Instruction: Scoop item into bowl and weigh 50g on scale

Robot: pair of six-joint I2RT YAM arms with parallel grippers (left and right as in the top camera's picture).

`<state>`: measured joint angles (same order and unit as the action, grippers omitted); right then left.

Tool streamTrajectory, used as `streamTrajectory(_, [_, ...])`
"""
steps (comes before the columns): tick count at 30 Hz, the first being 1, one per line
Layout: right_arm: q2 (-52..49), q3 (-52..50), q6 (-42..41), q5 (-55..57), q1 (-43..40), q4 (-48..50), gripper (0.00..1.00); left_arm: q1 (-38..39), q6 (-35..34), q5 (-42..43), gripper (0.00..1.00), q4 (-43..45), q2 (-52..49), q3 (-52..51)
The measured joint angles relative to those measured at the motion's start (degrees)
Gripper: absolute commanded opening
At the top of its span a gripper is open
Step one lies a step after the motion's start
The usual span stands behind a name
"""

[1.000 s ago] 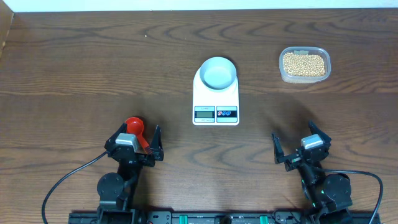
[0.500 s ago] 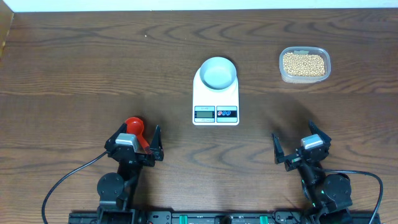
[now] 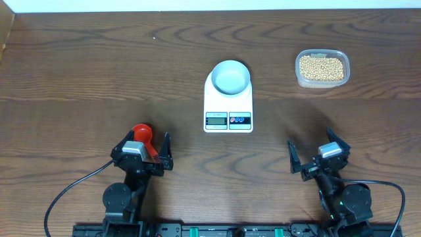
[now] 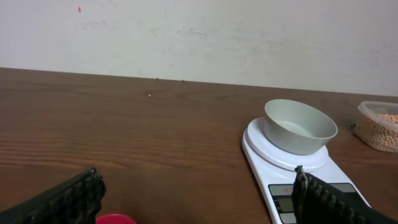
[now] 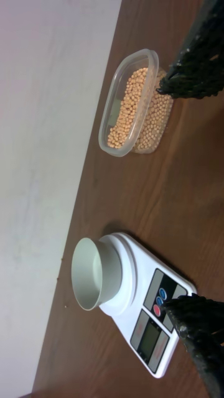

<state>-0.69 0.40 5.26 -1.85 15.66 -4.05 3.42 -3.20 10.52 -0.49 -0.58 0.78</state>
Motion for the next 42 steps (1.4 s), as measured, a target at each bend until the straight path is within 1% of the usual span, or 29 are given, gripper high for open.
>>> streamTrajectory(22, [0.0,0.0,0.0,0.0,0.0,0.0,0.99,0.0,-0.1,0.0,0.98,0.0,0.0,0.0])
streamTrajectory(28, [0.0,0.0,0.0,0.0,0.0,0.0,0.99,0.0,-4.2,0.0,0.98,-1.0,0.0,0.6])
streamTrajectory(32, [0.0,0.0,0.0,0.0,0.0,0.0,0.99,0.0,-6.0,0.1,0.98,-7.2,-1.0,3.4])
streamTrajectory(35, [0.0,0.0,0.0,0.0,0.0,0.0,0.99,0.0,-6.5,0.0,0.98,-13.0,-4.7,7.4])
streamTrajectory(39, [0.0,0.0,0.0,0.0,0.0,0.0,0.99,0.0,-6.8,0.0,0.98,-20.1,-13.1,16.9])
streamTrajectory(42, [0.0,0.0,0.0,0.0,0.0,0.0,0.99,0.0,-6.8,-0.4,0.98,-26.6,-21.4,26.0])
